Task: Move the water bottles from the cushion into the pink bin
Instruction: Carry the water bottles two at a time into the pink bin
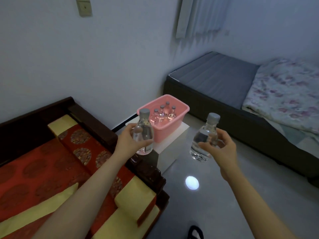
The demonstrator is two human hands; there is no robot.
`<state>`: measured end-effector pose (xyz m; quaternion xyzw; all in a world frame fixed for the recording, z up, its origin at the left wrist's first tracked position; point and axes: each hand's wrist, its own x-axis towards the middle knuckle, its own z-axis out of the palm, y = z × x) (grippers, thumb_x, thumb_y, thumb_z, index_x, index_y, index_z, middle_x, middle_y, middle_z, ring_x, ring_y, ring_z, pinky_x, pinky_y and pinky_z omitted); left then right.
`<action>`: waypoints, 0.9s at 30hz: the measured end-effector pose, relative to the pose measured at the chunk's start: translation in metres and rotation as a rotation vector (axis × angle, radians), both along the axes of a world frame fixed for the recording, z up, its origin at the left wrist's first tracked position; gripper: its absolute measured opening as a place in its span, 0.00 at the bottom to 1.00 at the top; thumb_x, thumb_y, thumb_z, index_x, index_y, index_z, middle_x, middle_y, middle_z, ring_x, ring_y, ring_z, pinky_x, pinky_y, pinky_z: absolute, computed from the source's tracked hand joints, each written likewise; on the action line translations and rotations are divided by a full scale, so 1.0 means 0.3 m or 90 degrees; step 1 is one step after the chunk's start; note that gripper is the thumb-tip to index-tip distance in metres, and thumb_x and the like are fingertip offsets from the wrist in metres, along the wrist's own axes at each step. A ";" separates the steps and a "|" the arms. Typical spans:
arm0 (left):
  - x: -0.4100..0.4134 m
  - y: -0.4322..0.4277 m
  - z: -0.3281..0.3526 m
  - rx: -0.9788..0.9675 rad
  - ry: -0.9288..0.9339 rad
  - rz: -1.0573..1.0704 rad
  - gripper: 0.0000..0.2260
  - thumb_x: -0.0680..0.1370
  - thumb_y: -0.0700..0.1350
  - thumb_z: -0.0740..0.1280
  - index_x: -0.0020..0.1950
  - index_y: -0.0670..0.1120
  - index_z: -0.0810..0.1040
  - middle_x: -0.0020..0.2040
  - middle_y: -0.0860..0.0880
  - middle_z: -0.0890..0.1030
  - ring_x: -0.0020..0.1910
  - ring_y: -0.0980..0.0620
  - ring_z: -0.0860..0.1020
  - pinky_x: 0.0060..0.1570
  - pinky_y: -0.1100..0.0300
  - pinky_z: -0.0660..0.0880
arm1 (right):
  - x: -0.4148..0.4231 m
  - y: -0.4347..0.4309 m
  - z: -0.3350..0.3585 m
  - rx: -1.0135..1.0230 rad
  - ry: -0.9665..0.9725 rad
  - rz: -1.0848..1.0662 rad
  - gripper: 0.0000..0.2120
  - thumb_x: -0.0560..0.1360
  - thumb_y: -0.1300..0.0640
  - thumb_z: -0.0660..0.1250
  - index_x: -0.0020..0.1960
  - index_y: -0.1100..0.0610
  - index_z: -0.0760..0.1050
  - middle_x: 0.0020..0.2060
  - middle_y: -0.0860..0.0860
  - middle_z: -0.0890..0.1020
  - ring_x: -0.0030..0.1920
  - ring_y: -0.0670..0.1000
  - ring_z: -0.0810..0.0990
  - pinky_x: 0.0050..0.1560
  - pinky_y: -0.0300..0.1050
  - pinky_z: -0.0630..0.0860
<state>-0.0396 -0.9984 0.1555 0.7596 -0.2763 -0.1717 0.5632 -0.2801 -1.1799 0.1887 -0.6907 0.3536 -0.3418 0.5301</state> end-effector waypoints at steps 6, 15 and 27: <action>0.050 -0.345 -0.023 -0.006 0.033 0.096 0.30 0.59 0.47 0.82 0.58 0.49 0.73 0.56 0.48 0.81 0.55 0.47 0.79 0.58 0.46 0.76 | 0.113 -0.430 -0.044 0.023 0.013 0.063 0.29 0.57 0.53 0.80 0.50 0.33 0.71 0.51 0.44 0.77 0.51 0.48 0.78 0.42 0.42 0.74; 0.088 -0.758 -0.102 -0.009 0.048 0.182 0.29 0.61 0.46 0.81 0.57 0.52 0.72 0.52 0.55 0.80 0.55 0.48 0.79 0.57 0.48 0.77 | 0.298 -0.931 -0.062 0.010 0.052 0.154 0.29 0.58 0.54 0.80 0.49 0.31 0.70 0.52 0.44 0.78 0.52 0.46 0.79 0.43 0.39 0.74; 0.435 -1.085 -0.218 0.005 0.068 0.278 0.32 0.57 0.53 0.79 0.57 0.54 0.70 0.56 0.51 0.78 0.54 0.50 0.78 0.52 0.54 0.76 | 0.820 -1.294 -0.154 -0.004 0.072 0.306 0.28 0.61 0.60 0.80 0.53 0.40 0.72 0.52 0.44 0.79 0.50 0.44 0.80 0.42 0.35 0.75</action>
